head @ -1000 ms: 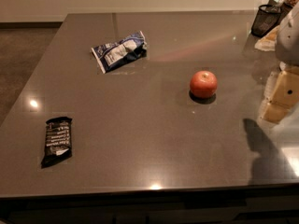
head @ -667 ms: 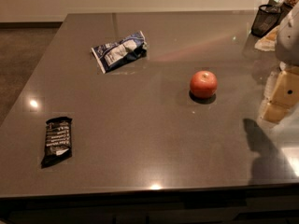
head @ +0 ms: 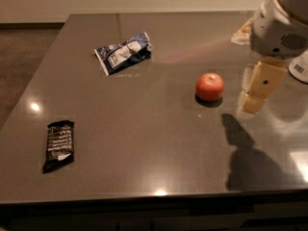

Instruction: Move rxbar chocolate near apple

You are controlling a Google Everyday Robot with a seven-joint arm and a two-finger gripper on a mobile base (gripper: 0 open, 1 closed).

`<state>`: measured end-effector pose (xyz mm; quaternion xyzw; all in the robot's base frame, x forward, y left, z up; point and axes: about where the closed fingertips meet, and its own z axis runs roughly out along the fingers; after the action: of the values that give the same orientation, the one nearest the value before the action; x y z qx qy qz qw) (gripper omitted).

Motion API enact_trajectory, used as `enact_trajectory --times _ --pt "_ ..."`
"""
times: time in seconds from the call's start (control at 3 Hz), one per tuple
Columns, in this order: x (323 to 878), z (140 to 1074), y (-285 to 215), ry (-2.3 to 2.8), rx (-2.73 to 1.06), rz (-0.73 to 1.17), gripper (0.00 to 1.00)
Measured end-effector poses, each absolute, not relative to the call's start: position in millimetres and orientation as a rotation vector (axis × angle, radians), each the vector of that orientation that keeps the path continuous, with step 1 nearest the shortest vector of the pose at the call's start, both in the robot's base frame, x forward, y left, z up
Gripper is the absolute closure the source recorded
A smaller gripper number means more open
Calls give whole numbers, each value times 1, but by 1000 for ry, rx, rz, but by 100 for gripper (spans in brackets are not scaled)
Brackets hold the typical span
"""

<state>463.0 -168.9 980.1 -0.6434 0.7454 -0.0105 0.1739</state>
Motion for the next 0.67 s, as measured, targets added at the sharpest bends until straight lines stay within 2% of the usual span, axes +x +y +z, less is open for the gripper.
enact_trajectory --times 0.67 --pt "504 975 -90 1958 -1953 51 0"
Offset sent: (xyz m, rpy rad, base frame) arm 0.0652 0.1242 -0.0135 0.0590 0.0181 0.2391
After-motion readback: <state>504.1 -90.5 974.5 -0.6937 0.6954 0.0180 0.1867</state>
